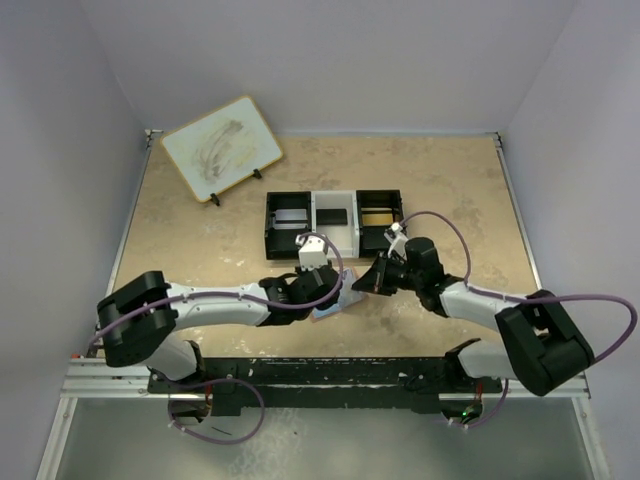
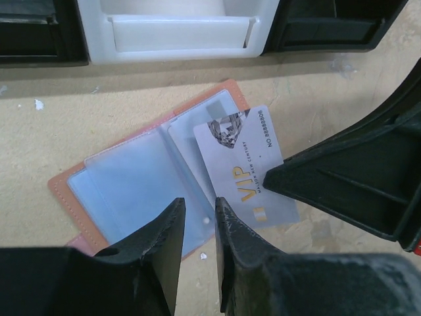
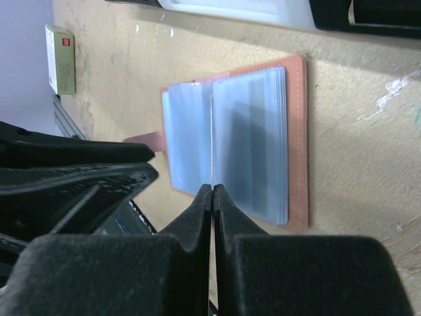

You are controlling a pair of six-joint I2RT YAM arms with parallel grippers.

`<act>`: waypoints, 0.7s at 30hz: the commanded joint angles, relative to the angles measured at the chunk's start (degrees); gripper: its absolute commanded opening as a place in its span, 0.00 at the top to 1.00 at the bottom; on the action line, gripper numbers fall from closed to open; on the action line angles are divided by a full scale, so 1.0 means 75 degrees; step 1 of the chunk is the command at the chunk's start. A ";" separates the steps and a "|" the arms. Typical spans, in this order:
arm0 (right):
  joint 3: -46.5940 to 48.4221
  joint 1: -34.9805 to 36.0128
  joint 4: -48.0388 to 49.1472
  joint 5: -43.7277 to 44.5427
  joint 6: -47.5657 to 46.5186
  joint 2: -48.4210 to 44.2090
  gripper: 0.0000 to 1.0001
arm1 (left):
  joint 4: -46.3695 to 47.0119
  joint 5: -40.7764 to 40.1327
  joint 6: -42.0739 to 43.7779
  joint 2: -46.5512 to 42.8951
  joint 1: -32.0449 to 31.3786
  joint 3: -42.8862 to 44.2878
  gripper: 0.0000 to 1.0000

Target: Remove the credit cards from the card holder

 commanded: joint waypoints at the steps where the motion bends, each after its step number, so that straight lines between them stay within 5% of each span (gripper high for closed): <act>1: 0.0456 -0.0010 0.0273 0.0141 -0.0146 0.0499 1.00 | 0.0475 0.0168 0.0135 0.0582 0.0056 0.0328 0.77; 14: 0.0255 0.0005 0.0538 -0.0304 -0.0433 0.1017 1.00 | -0.1166 -0.0318 -0.0685 0.0689 0.0057 0.0107 0.82; 21: 0.0215 0.0005 0.0695 -0.0259 -0.0258 0.1114 1.00 | -0.0660 -0.0269 -0.0085 0.0518 0.0057 0.0768 0.77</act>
